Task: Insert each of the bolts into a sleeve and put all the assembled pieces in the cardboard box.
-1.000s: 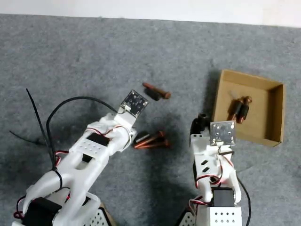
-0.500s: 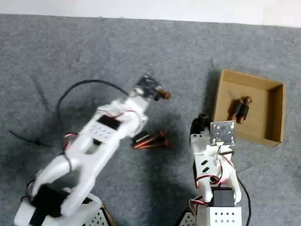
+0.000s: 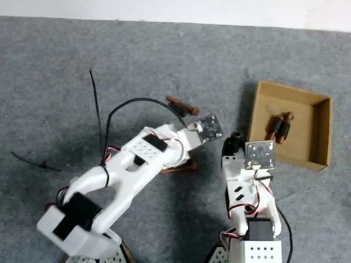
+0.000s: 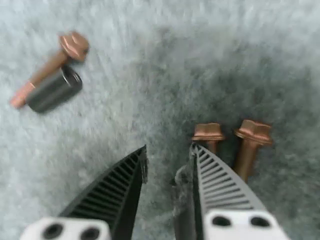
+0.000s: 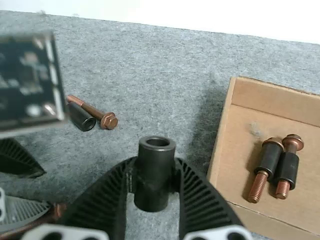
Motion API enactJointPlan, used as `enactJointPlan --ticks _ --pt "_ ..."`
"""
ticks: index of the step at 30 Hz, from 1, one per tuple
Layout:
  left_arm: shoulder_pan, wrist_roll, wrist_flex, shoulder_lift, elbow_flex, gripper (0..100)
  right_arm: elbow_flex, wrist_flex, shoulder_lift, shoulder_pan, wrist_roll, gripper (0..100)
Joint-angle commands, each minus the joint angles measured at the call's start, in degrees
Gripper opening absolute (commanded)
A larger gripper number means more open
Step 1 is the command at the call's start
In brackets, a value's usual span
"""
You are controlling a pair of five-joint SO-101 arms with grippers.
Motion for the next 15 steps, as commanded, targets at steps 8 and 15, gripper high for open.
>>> enactJointPlan --ticks 8,15 --pt "1.2 -0.4 5.6 -2.2 -2.4 15 6.5 -0.2 -1.2 0.4 0.4 0.5" --pt "2.1 1.0 6.2 -17.5 4.2 15 6.5 -0.2 -1.2 0.4 0.4 0.5"
